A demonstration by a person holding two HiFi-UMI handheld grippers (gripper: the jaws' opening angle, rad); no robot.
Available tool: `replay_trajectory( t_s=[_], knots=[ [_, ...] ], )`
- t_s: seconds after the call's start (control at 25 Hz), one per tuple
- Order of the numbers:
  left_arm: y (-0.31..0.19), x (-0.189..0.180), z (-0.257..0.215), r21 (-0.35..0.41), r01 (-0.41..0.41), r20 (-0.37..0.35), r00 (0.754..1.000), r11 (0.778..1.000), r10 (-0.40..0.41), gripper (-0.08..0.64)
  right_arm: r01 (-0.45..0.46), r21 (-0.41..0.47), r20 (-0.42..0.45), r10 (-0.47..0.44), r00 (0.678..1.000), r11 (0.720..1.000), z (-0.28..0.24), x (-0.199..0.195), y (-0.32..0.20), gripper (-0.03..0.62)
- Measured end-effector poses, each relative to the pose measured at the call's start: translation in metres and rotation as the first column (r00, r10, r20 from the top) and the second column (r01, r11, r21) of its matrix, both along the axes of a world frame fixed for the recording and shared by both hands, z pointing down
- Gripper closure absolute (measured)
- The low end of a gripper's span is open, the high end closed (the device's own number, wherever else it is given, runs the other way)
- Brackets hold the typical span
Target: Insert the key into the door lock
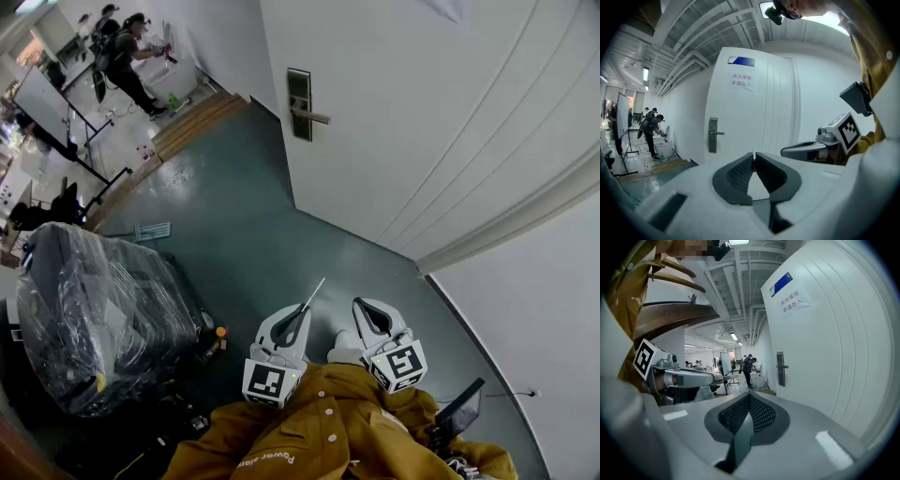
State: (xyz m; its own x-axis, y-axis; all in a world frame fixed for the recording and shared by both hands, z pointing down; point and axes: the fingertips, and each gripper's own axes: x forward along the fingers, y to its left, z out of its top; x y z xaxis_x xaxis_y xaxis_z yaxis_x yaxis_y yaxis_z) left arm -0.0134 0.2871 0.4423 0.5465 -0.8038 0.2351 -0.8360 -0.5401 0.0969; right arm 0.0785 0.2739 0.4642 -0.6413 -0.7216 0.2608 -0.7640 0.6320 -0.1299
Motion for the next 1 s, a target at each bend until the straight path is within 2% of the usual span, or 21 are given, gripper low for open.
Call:
replay_trajectory(
  t_s=[0.12,0.2,0.4,0.6,0.84,1.0],
  knots=[
    [-0.006,0.003,-0.010,0.059,0.003,-0.014,1.000,0.998,-0.002,0.535,0.002,0.000,-0.001,-0.002,1.000,1.000,-0.002,0.003,-0.003,0.588],
    [-0.007,0.006,-0.013,0.071,0.005,-0.020,1.000,0.997,-0.004,0.535,0.002,0.001,-0.002,-0.002,1.000,1.000,-0.002,0.005,-0.004,0.588],
    [-0.005,0.001,-0.007,0.027,0.015,0.002,1.000,1.000,-0.015,0.535,0.007,0.007,0.003,-0.007,1.000,1.000,-0.003,0.003,-0.006,0.588],
    [-0.008,0.005,-0.004,-0.001,0.025,0.005,1.000,1.000,-0.025,0.535,0.038,0.010,0.050,-0.039,0.998,0.999,-0.008,0.003,-0.011,0.586],
    [-0.009,0.028,-0.003,-0.018,0.035,-0.002,0.999,0.999,-0.035,0.535,0.021,-0.001,0.042,-0.021,0.999,1.000,-0.003,0.031,-0.016,0.586],
    [-0.011,0.040,-0.002,-0.028,0.084,0.007,0.996,0.996,-0.083,0.535,0.061,-0.017,0.039,-0.060,0.997,0.998,0.002,0.047,-0.019,0.586]
  ],
)
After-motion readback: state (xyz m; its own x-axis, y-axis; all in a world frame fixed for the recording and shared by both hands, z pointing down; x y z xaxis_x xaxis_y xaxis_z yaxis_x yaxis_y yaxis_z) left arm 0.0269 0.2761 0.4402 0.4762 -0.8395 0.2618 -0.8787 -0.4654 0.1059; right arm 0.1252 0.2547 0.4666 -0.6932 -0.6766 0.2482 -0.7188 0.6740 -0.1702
